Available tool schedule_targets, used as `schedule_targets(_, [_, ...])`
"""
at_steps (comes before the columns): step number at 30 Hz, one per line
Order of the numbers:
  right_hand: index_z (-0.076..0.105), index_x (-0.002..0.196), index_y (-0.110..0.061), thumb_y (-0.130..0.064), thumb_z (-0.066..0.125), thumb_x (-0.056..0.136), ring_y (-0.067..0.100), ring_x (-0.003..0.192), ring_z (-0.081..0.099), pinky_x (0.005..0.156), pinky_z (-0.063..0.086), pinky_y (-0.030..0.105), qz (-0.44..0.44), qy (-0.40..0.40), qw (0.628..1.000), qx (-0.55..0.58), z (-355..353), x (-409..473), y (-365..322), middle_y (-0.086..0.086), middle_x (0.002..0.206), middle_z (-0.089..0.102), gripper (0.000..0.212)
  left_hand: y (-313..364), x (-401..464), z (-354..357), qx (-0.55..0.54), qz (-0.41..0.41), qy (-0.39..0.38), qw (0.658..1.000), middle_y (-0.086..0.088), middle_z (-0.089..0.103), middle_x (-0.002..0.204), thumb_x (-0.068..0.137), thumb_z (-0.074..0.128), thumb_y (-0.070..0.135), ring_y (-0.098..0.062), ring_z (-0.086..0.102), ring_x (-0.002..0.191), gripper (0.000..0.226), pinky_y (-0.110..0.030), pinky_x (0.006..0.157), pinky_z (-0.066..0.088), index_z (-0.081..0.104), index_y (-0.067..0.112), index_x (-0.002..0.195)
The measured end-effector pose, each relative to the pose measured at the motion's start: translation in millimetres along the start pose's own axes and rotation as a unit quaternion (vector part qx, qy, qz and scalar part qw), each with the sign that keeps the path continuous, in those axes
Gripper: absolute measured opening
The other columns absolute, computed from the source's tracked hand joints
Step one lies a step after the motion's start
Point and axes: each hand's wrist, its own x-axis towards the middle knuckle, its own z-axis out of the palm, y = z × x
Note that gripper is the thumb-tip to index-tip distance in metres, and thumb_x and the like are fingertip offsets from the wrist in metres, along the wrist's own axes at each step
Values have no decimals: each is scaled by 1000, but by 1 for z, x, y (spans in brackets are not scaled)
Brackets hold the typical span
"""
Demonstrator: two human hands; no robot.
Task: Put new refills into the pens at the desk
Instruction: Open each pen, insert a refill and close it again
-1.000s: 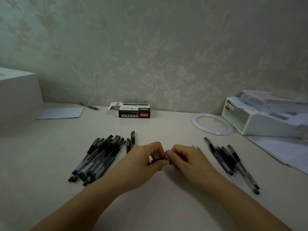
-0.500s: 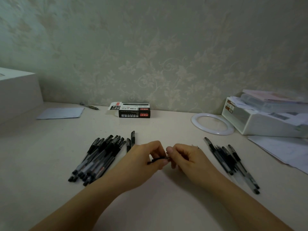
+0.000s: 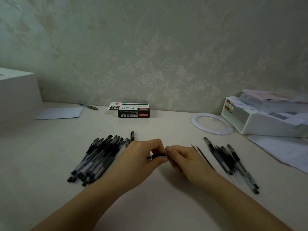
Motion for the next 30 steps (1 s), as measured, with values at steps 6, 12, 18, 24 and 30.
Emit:
schedule_targets(6, [68,74,-24,-39,50,100,1,61,57,58,40,15,-44,170,966,-188,-10,1,7,-12,65,63,34,-3,1,-4,-1,-33,43,999,34,54,58,87,68,23,10,50,51,13,-2,51,35,59,26,79])
schedule_targets(12, [70,90,-31,-41,70,85,3,79,53,68,42,20,-21,144,933,-330,-13,1,16,-12,87,56,11,-10,2,-4,8,-77,47,996,38,54,59,89,62,21,3,50,50,8,-3,55,37,61,25,83])
schedule_targets(18, [69,98,-28,-30,65,92,7,90,50,73,38,16,-27,108,926,-360,-12,2,20,-13,95,52,7,-17,2,-1,28,-76,-10,997,19,61,82,89,61,19,12,54,71,9,-4,61,39,66,27,91])
schedule_targets(24, [61,90,-32,-26,61,94,4,79,58,65,42,11,-23,122,974,-191,-14,3,12,-14,83,66,7,-19,2,-4,59,-72,-27,995,19,58,87,90,62,23,8,54,75,8,-2,66,38,64,31,93])
schedule_targets(30, [68,91,-29,-21,63,94,1,78,57,67,41,8,-42,80,986,-140,-7,1,6,-21,87,65,10,-16,2,-4,50,-56,-34,997,18,61,88,89,64,25,2,57,76,10,-4,67,39,64,33,94])
